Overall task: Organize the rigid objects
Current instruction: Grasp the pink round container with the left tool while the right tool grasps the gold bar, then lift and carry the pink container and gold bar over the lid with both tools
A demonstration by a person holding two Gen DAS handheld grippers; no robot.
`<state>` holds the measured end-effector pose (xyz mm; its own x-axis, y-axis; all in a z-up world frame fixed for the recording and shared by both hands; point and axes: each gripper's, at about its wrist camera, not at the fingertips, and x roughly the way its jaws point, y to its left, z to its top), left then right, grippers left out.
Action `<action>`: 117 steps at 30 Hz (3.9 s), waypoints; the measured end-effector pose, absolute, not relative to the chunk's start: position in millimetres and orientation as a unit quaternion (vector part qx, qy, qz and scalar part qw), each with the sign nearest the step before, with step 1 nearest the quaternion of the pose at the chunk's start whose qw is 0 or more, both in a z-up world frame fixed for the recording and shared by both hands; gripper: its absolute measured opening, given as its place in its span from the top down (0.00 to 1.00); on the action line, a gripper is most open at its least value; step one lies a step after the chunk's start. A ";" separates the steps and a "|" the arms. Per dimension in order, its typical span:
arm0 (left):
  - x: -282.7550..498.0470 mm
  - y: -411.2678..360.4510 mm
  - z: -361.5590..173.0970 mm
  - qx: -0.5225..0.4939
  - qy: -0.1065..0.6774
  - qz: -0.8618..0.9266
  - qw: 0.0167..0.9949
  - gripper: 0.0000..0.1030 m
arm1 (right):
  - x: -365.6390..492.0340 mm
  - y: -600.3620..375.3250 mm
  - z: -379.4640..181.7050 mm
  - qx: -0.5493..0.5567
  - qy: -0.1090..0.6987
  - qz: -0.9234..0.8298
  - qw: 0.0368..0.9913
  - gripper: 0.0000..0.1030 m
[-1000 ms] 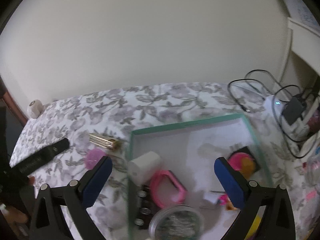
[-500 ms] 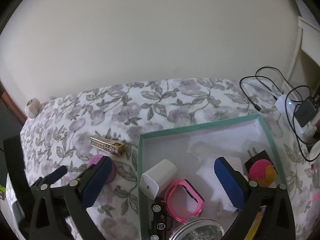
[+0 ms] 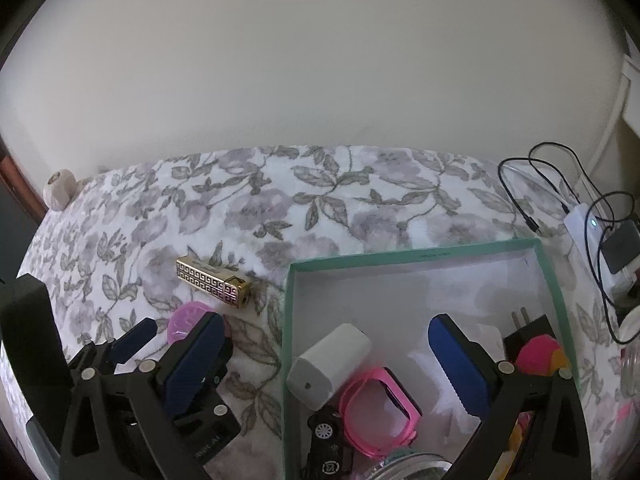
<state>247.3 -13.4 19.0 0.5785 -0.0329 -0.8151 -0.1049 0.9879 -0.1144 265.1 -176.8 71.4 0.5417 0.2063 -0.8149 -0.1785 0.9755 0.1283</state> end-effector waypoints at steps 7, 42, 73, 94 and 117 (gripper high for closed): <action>245.1 -11.5 23.0 -0.083 0.449 0.013 0.890 0.49 | 274.3 -162.2 65.4 0.004 0.479 0.119 0.870 0.00; 219.0 109.4 30.4 -0.228 0.452 0.176 0.844 0.50 | 295.7 -55.3 31.8 -0.119 0.489 0.168 0.848 0.36; 225.0 102.8 18.3 -0.203 0.467 0.172 0.843 0.48 | 304.4 -64.1 19.3 -0.091 0.509 0.152 0.843 0.77; 216.7 99.2 44.7 -0.208 0.437 0.156 0.861 0.48 | 262.1 -85.1 59.1 -0.022 0.442 0.156 0.883 0.78; 213.7 -8.3 120.2 -0.133 0.362 0.036 0.922 0.48 | 228.0 -224.6 122.3 0.077 0.369 0.112 0.920 0.78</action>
